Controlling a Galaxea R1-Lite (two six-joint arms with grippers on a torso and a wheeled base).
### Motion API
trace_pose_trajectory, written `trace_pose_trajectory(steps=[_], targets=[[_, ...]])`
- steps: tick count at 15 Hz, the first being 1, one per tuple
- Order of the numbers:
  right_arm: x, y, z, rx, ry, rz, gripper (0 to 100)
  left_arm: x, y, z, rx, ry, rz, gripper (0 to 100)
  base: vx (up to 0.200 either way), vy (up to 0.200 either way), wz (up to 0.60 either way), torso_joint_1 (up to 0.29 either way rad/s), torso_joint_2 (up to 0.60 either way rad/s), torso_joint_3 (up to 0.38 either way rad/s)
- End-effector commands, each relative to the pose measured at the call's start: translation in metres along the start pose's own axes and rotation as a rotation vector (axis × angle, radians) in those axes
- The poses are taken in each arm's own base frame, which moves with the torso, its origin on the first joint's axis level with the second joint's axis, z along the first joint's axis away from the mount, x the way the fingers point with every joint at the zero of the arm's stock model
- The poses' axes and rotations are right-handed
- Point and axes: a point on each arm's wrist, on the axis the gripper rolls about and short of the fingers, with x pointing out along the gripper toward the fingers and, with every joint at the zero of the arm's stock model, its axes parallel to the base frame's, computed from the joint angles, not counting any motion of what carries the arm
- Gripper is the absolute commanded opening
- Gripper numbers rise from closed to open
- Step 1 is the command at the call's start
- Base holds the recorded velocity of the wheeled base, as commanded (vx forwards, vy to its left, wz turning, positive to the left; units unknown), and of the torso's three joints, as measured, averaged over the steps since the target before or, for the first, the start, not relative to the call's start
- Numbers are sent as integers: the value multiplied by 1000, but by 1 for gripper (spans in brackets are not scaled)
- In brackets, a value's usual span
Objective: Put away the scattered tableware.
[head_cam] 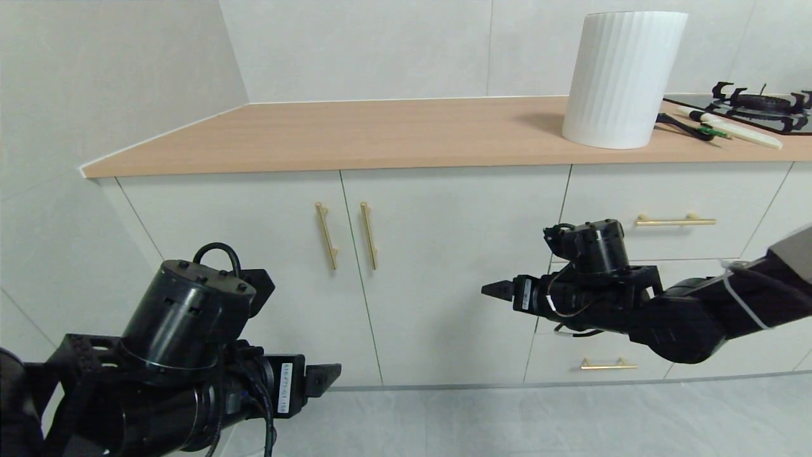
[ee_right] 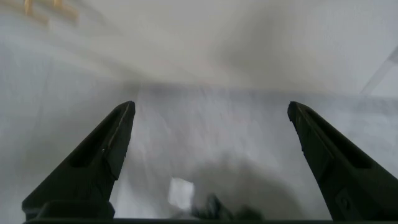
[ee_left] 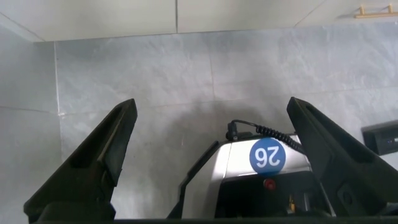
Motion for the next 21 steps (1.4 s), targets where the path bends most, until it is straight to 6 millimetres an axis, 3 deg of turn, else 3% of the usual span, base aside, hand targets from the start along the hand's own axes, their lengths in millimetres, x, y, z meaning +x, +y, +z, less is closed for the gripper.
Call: trace_pose_trajectory(steps=[1,3,5,8,11,15,16,17,19,21], targets=[[-29,7,8,-26,-48,16,100,-5,1,1,-7,-18,-7,100,0,0,0,0,0,0],[-51,7,10,-101,-113,-55,100,-25,7,3,-27,-80,-37,100,0,0,0,0,0,0],[-80,3,0,-139,-133,-108,100,-41,21,-1,-57,-128,-36,100,0,0,0,0,0,0],[-140,-6,-18,-132,-195,-149,100,-75,49,-12,-132,-249,-27,100,0,0,0,0,0,0],[-205,-16,-37,-179,-371,-297,100,-118,80,-51,-87,-426,-19,100,0,0,0,0,0,0],[-287,-26,-64,-220,-621,-285,100,-156,106,-102,47,-681,110,100,0,0,0,0,0,0],[-293,-32,-71,-227,-637,-312,100,-160,108,-107,57,-715,126,100,0,0,0,0,0,0],[-307,-49,-93,-264,-687,-442,100,-169,112,-123,87,-795,167,100,0,0,0,0,0,0],[-333,-50,-109,-309,-827,-437,100,-176,114,-139,93,-862,216,100,0,0,0,0,0,0],[-354,-48,-124,-392,-942,-560,100,-182,113,-149,109,-907,276,100,0,0,0,0,0,0]])
